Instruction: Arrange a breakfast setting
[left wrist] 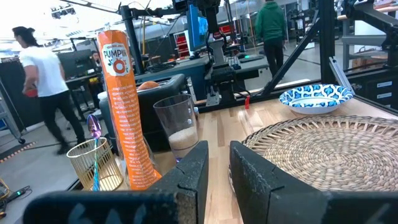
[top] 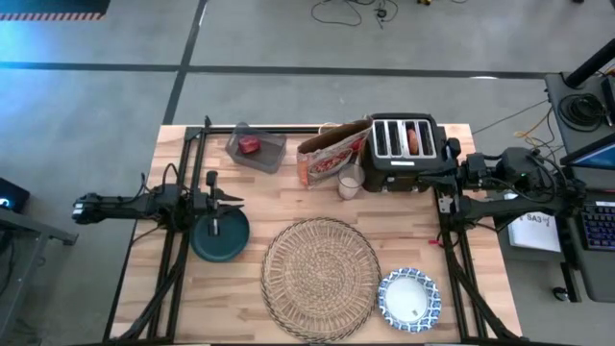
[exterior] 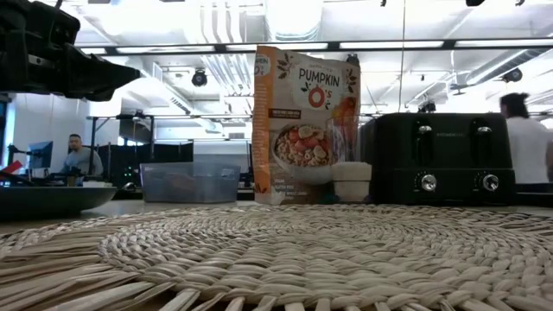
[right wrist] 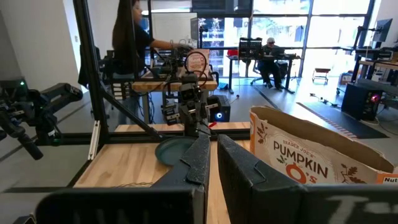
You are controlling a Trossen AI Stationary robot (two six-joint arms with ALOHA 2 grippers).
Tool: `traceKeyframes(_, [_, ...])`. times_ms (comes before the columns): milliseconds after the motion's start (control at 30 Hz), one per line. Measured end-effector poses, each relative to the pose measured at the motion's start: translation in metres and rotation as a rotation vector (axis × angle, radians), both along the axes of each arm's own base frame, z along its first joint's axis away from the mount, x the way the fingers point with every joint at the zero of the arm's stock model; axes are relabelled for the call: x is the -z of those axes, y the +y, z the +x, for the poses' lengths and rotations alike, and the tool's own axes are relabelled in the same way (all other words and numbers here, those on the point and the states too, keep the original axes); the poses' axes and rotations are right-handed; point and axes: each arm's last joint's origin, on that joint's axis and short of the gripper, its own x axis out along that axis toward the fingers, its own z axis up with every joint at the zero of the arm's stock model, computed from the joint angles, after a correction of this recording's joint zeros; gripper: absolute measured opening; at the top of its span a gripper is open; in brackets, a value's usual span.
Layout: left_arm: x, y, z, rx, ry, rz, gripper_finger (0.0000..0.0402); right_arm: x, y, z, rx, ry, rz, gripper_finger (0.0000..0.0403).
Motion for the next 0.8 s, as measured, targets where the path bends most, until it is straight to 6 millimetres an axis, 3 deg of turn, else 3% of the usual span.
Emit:
traceKeyframes(533, [0.0, 0.0, 0.0, -0.002, -0.005, 0.0, 0.005, 0.0, 0.0, 0.0, -0.001, 0.0, 0.0, 0.0022])
traceKeyframes(800, [-0.01, 0.0, -0.001, -0.003, -0.104, 0.009, 0.005, 0.0, 0.0, 0.0, 0.0, 0.0, 0.0, 0.0022])
